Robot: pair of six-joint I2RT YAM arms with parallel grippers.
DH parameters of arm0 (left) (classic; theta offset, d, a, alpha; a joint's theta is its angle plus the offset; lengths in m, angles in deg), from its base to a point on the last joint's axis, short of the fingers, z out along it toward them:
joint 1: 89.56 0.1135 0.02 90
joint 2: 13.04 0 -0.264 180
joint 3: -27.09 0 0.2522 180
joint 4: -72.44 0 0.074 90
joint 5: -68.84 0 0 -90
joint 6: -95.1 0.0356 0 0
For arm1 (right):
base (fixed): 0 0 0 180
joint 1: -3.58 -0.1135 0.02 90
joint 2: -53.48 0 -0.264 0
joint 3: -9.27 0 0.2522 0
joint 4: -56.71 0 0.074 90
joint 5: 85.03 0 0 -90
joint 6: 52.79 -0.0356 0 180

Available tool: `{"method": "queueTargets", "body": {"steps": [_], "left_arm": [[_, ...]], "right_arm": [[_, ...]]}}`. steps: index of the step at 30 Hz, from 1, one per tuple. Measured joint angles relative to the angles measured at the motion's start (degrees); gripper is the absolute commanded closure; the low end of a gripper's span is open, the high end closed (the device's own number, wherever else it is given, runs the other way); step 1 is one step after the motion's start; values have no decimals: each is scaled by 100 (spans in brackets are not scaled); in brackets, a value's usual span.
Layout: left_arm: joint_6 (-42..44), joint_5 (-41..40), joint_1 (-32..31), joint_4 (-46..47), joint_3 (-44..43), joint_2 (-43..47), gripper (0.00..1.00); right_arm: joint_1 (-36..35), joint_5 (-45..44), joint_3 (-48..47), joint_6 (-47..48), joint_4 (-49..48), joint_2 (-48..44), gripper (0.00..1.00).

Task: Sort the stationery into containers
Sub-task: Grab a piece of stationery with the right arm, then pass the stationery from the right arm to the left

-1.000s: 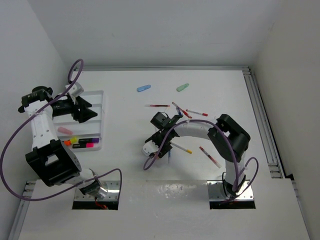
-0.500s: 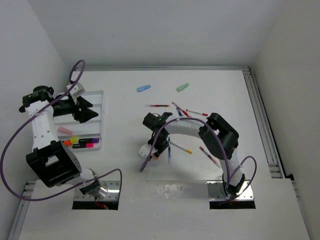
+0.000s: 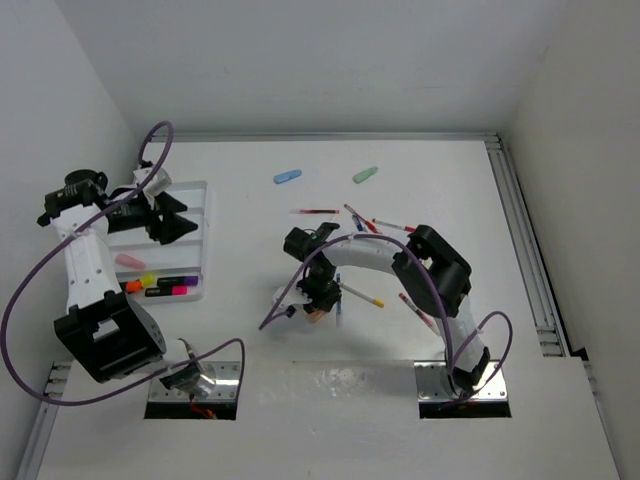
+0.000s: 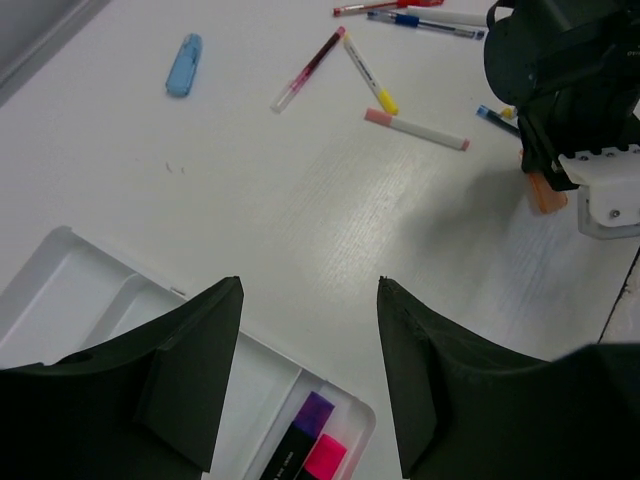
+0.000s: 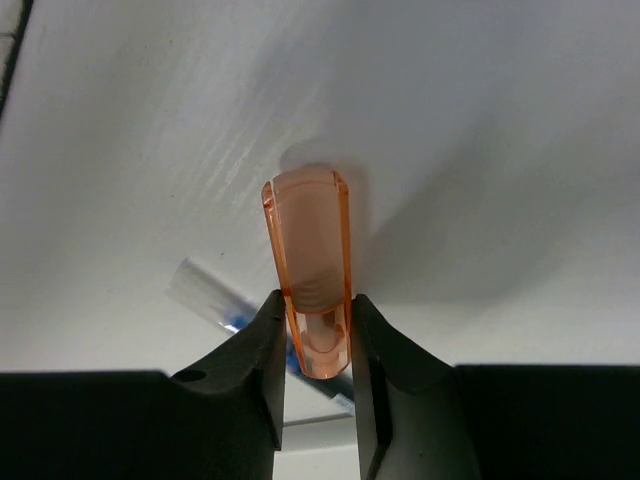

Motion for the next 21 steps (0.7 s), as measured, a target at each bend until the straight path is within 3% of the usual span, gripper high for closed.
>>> {"method": "queueTargets", "body": {"steps": [6,11,21], "left_arm": [[-317,153,-33,372,-57,529,40],[-48,-214,-538,223,-586,702,41],[411,-1576,-2997,42,-286,1716,45]], "right_arm": [[476,553,-645,-1733,560,20,100],[1123,1351,-835,-3296,643,-31,100],[2037,3073,-651,-6100,446,-160,100]]}}
